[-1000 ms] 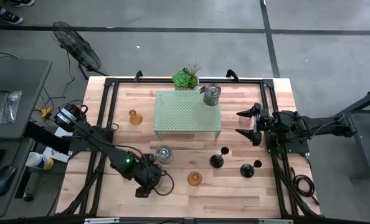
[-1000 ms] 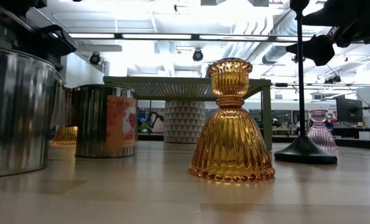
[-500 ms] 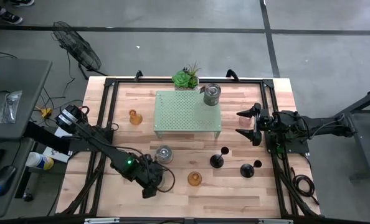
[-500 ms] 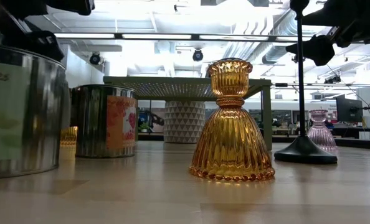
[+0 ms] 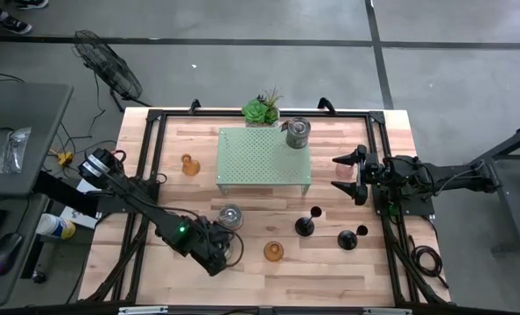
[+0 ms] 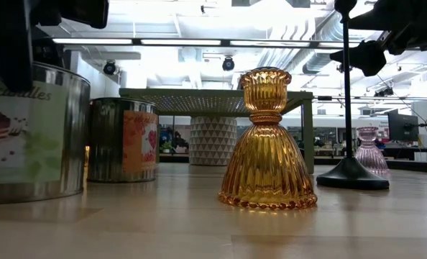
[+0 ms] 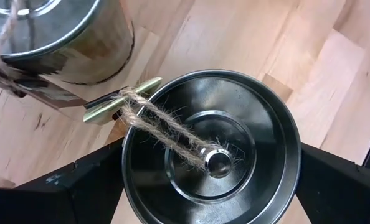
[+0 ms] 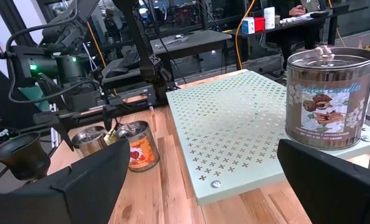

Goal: Pick & Place candle stick holders
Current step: Put the bottom silver scented candle on the shelf

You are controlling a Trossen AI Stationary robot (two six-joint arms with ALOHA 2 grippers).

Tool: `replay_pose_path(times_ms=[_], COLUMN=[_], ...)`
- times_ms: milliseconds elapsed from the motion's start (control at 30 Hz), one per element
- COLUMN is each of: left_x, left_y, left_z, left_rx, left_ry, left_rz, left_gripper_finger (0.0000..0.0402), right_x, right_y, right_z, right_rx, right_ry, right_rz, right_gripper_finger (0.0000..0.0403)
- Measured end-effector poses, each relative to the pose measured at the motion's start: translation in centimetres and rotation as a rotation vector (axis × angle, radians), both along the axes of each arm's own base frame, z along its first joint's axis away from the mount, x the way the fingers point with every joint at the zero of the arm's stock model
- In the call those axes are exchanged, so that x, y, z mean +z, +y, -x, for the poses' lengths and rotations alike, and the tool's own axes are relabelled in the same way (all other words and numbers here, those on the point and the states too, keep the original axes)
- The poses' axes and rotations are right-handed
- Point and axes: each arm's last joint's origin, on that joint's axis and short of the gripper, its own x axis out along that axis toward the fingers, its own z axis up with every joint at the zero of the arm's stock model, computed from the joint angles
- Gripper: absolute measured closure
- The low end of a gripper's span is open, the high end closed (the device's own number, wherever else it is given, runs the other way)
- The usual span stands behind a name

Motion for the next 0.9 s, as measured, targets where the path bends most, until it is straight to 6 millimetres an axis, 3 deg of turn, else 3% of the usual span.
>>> replay_pose_path(times_ms=[500, 900], left_x=[-0.87, -0.98], left_y=[0.21, 0.40], left_z=[0.06, 0.32], left_rx=[0.068, 0.077], left_ry=[0.032, 0.056], left_rz=[-0.048, -0.069], left_gripper_finger=[0.0014, 0.0040], right_x=[0.00, 0.00], right_y=[0.00, 0.00], right_z=[0.00, 0.00], right_rx=[0.000, 0.000], right_ry=[0.000, 0.000], right_rz=[0.000, 0.000], right_gripper_finger=[0.0003, 0.0003])
